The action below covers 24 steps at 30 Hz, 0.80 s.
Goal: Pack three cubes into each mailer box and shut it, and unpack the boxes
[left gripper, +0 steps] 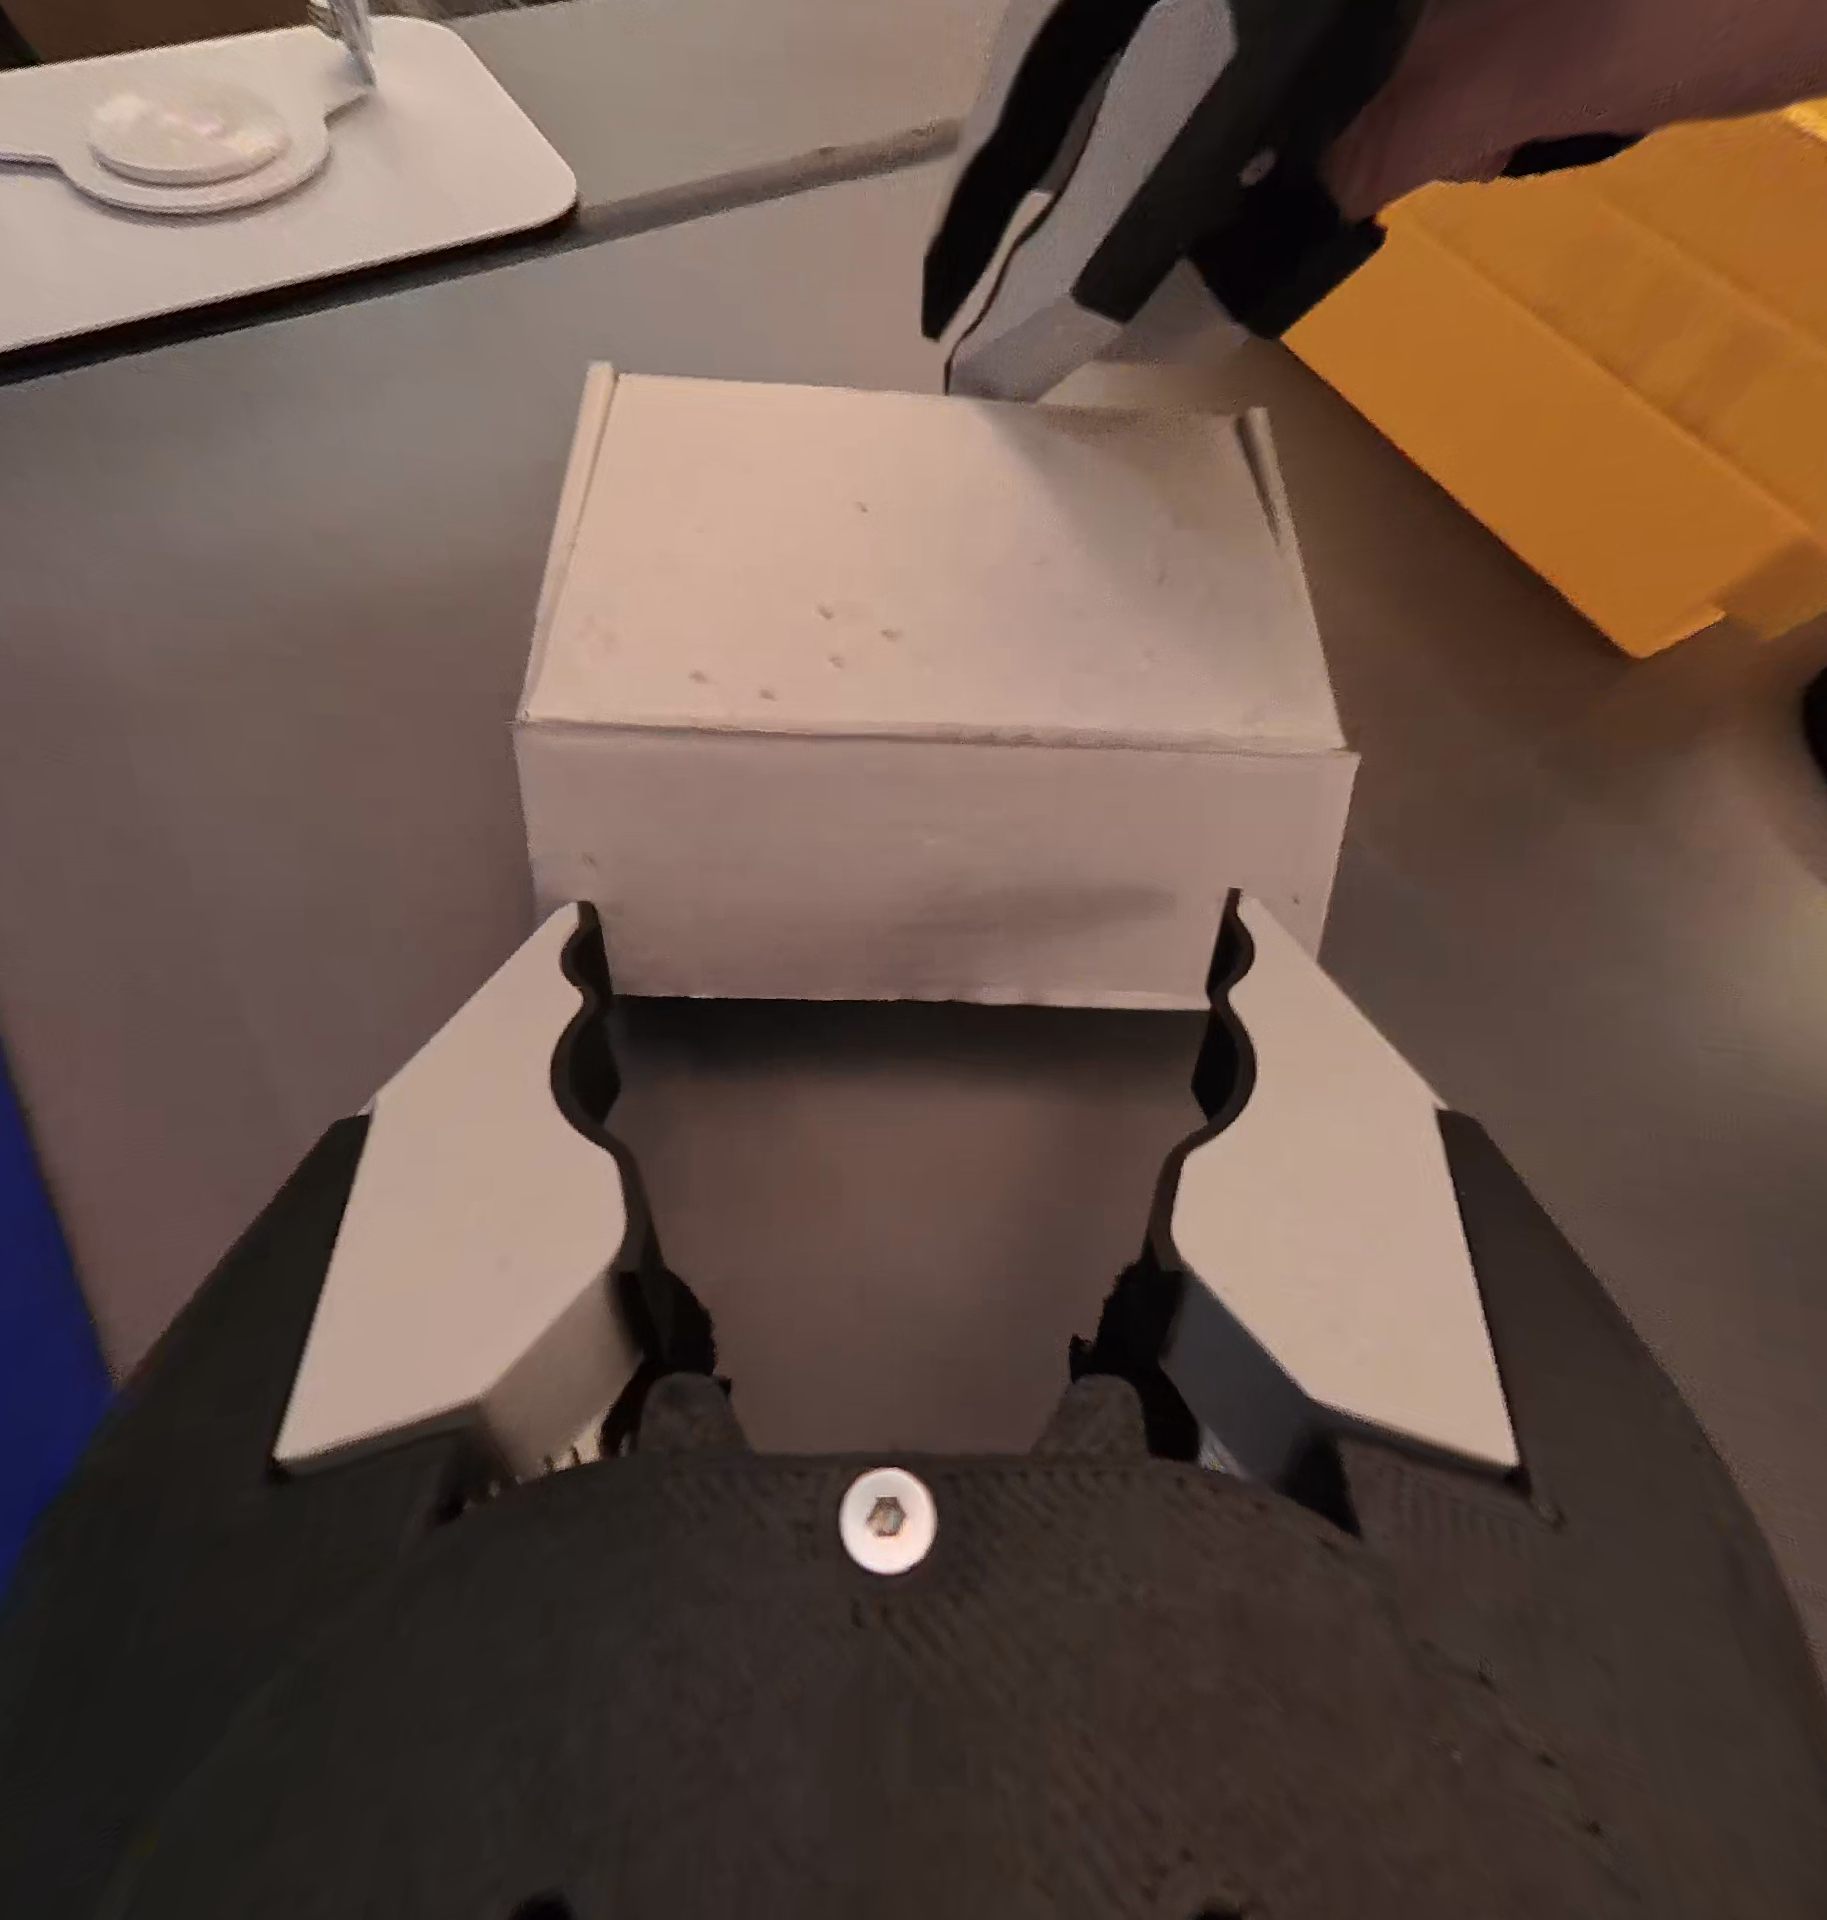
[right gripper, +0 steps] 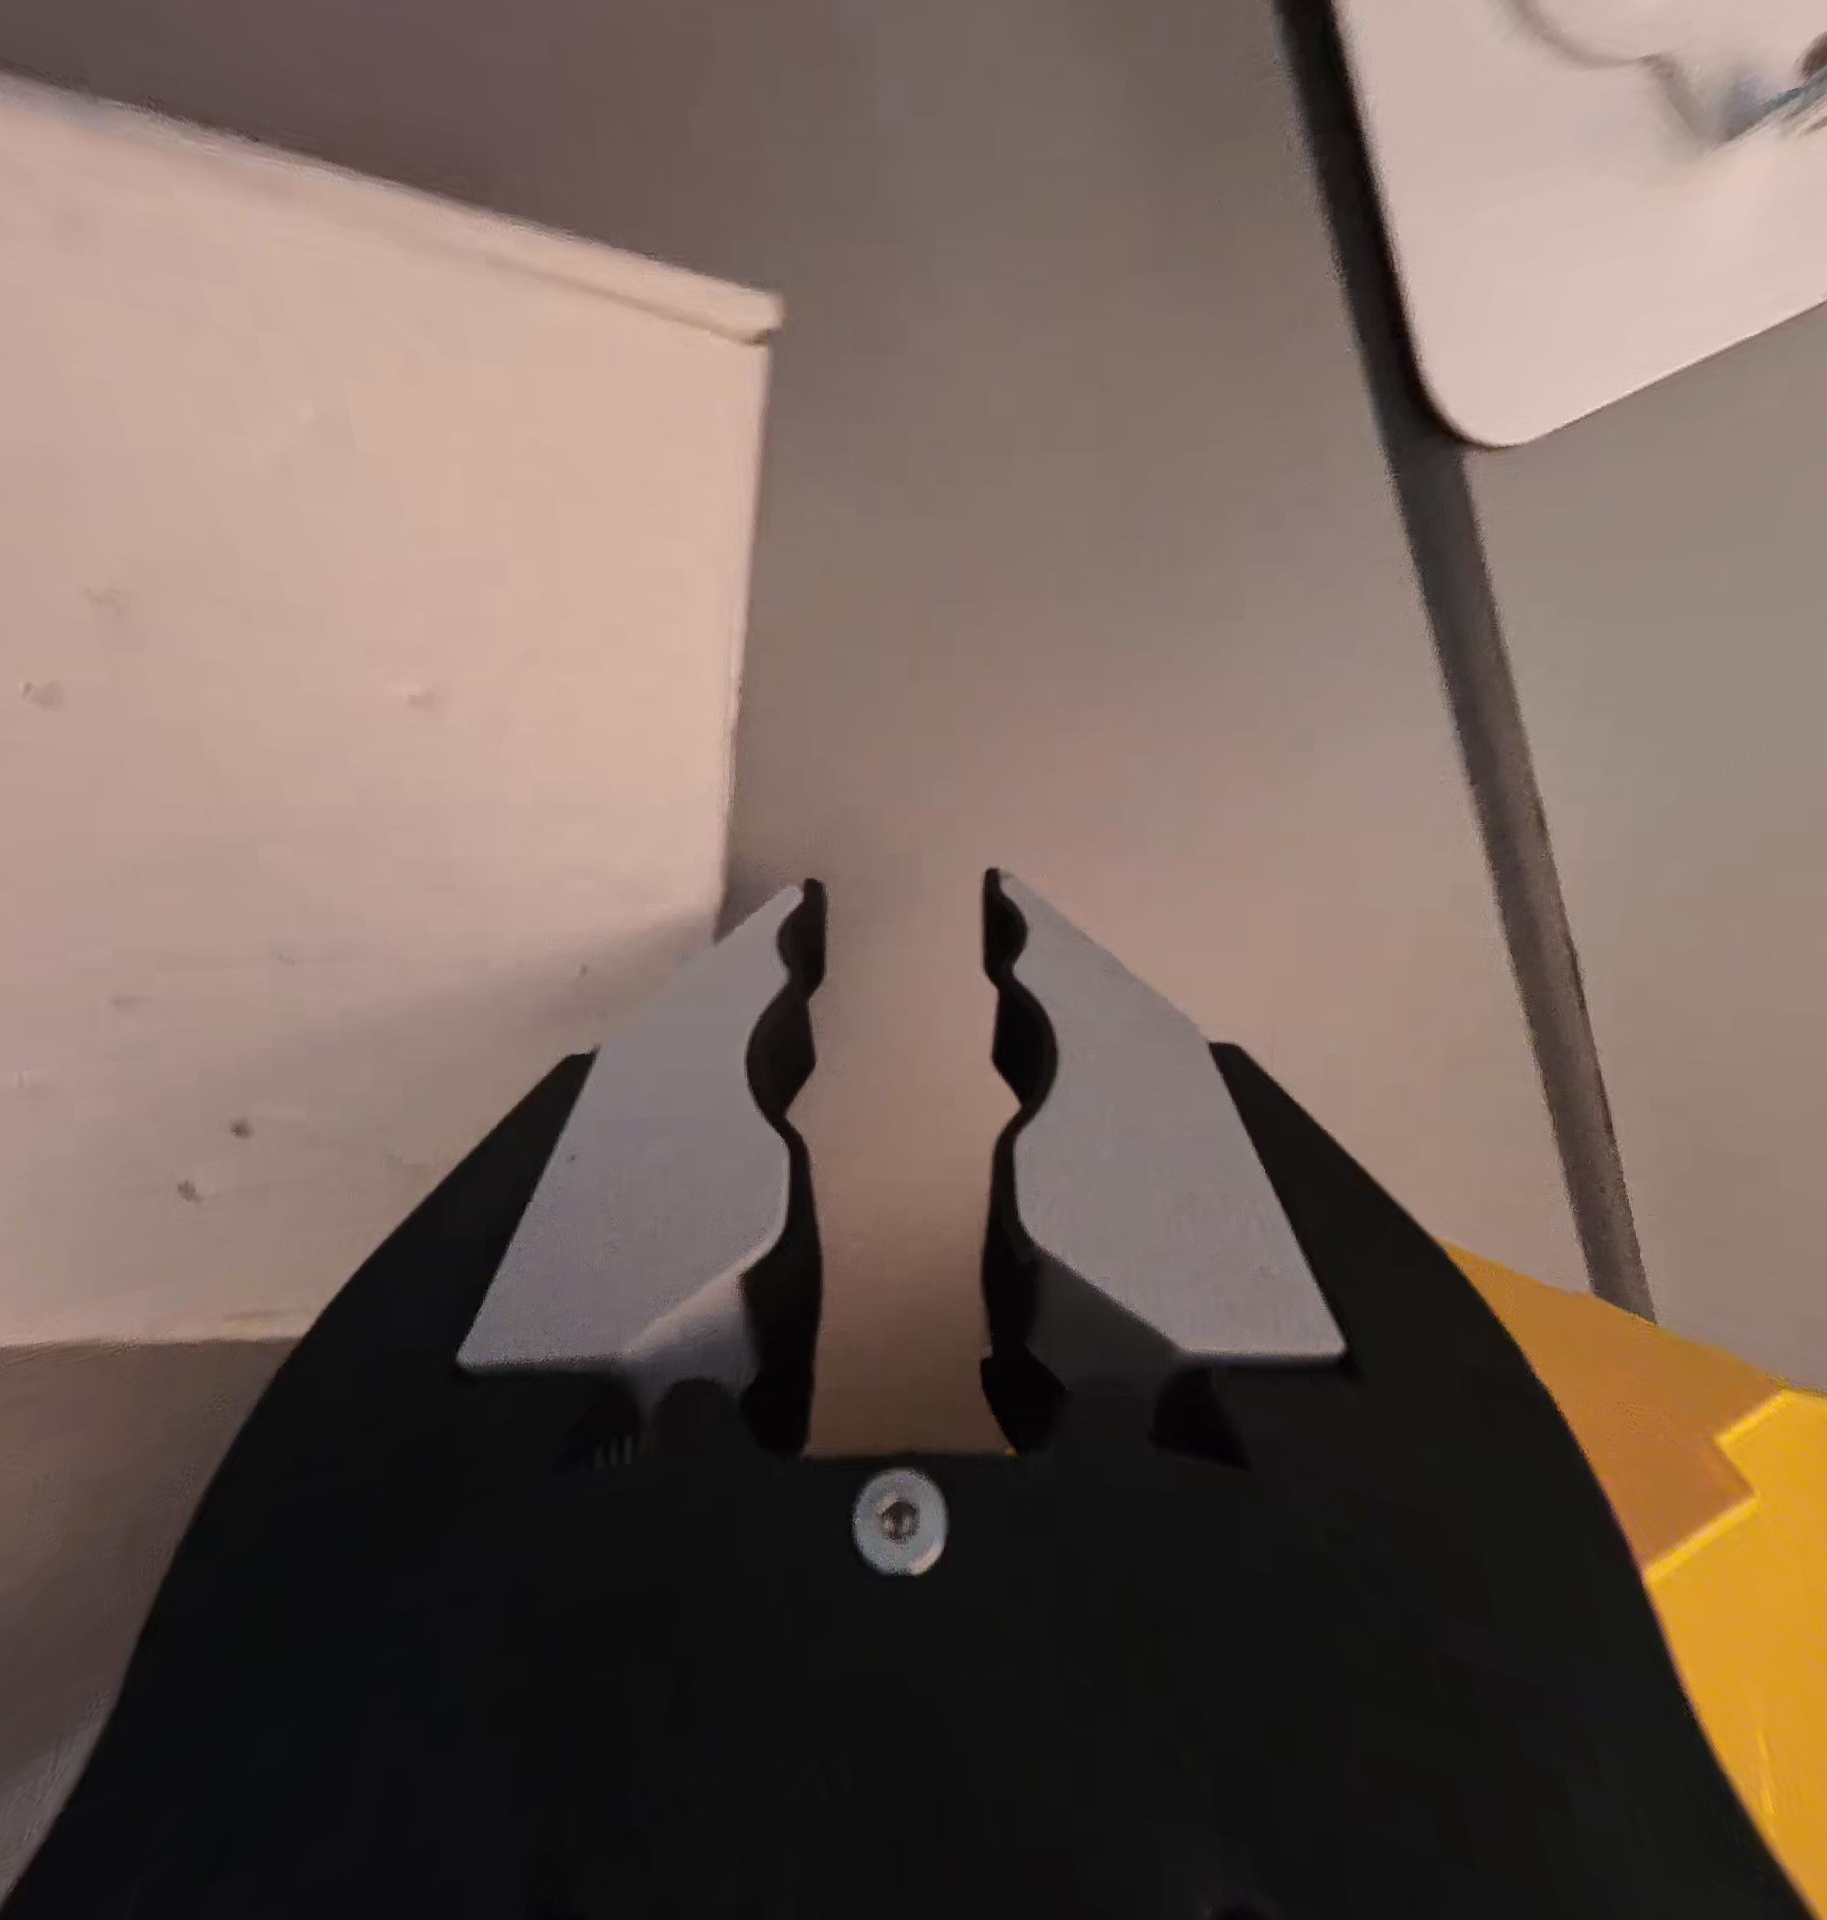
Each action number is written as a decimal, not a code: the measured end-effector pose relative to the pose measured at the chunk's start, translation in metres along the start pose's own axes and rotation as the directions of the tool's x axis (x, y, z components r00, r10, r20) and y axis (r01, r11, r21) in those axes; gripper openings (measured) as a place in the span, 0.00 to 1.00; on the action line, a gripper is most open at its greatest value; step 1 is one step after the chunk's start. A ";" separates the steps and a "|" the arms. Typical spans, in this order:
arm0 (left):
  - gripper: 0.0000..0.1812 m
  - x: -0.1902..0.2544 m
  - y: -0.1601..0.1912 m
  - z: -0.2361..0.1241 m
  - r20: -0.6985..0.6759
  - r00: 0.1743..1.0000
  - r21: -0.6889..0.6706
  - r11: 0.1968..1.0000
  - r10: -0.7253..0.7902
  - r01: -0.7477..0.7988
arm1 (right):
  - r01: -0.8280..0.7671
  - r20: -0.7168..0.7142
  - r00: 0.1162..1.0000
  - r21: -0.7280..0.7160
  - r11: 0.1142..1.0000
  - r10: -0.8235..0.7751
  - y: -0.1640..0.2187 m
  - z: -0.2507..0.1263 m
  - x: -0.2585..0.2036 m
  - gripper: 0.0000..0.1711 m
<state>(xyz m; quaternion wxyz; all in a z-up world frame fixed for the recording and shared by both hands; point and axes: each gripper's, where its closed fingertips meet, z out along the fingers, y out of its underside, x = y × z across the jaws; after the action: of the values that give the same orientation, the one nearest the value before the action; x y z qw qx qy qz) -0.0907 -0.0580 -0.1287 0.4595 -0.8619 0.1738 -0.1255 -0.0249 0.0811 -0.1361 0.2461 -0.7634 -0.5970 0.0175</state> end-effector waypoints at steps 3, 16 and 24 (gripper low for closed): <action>0.64 -0.005 0.002 0.000 -0.065 0.995 -0.065 0.995 0.073 -0.077 | -0.019 0.080 0.997 -0.003 1.000 0.019 0.009 -0.006 -0.021 0.07; 0.71 0.020 0.043 -0.065 -0.467 0.817 -0.103 0.898 0.337 -0.429 | 0.215 0.236 0.953 -0.080 0.973 -0.191 0.077 -0.045 -0.140 0.37; 0.71 0.000 0.053 -0.070 -0.493 0.727 -0.132 0.785 0.477 -0.605 | 0.293 0.247 0.919 0.090 0.952 -0.307 0.064 -0.051 -0.161 0.58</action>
<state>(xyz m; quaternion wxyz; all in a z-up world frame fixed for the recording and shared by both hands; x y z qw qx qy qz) -0.1267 -0.1378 -0.1344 0.2966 -0.7780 0.5339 -0.1468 0.0032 -0.0955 -0.1601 0.1857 -0.6475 -0.7331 0.0940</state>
